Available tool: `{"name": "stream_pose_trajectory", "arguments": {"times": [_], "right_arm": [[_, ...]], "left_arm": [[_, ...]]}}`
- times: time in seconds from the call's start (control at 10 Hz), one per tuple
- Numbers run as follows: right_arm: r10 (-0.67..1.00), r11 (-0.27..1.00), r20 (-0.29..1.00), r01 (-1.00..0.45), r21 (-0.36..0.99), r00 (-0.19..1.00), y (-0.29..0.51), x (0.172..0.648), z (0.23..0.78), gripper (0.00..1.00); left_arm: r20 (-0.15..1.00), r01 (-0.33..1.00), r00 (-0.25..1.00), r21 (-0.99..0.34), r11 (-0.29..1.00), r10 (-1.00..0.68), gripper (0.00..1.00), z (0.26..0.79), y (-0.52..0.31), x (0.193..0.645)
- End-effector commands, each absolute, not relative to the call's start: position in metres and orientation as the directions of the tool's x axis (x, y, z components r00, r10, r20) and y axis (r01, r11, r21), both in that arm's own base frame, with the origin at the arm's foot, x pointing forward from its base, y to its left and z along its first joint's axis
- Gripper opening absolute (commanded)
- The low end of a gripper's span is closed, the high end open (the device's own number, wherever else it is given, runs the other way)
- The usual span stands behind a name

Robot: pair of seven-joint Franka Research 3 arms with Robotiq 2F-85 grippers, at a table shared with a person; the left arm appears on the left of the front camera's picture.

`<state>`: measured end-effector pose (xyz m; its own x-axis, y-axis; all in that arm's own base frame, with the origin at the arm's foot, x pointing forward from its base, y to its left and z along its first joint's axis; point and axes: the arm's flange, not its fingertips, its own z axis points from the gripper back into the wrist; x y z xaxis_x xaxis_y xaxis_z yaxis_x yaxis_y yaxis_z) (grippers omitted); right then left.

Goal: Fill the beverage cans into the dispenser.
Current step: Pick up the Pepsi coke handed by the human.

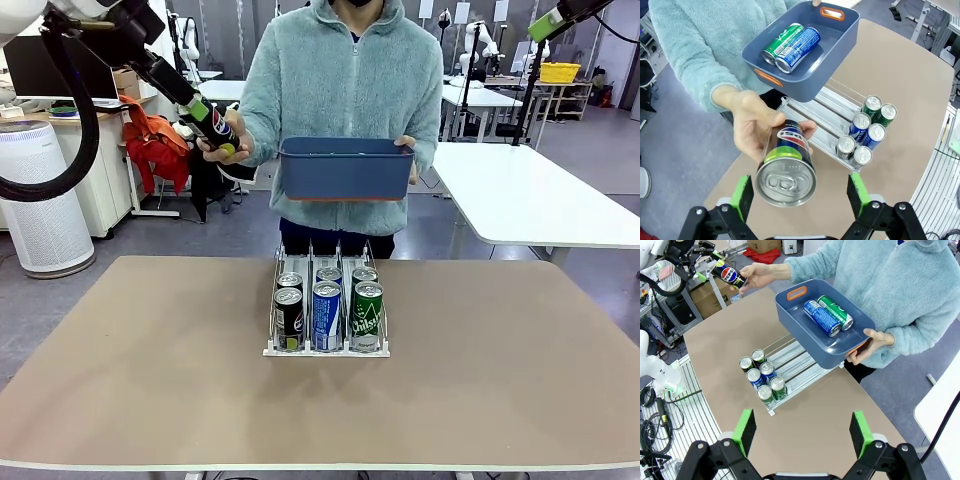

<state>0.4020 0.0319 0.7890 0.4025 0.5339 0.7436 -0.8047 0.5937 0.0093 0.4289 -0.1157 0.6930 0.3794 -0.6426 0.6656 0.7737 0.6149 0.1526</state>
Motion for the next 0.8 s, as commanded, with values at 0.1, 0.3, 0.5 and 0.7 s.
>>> {"name": "stream_pose_trajectory", "arguments": {"times": [0.1,0.3,0.5,0.7], "right_arm": [[0.532,0.593,0.743,-0.805,0.015,0.405,0.033,0.402,0.788,1.00],[0.532,0.593,0.743,-0.805,0.015,0.405,0.033,0.402,0.788,1.00],[0.532,0.593,0.743,-0.805,0.015,0.405,0.033,0.402,0.788,1.00],[0.532,0.593,0.743,-0.805,0.015,0.405,0.033,0.402,0.788,1.00]], "left_arm": [[0.693,0.791,0.354,0.137,0.597,-0.628,1.00,0.682,-0.116,0.437],[0.693,0.792,0.354,0.135,0.595,-0.628,1.00,0.679,-0.115,0.438],[0.697,0.790,0.345,0.145,0.595,-0.628,1.00,0.674,-0.118,0.443],[0.700,0.793,0.342,0.143,0.592,-0.627,1.00,0.672,-0.119,0.447]]}}
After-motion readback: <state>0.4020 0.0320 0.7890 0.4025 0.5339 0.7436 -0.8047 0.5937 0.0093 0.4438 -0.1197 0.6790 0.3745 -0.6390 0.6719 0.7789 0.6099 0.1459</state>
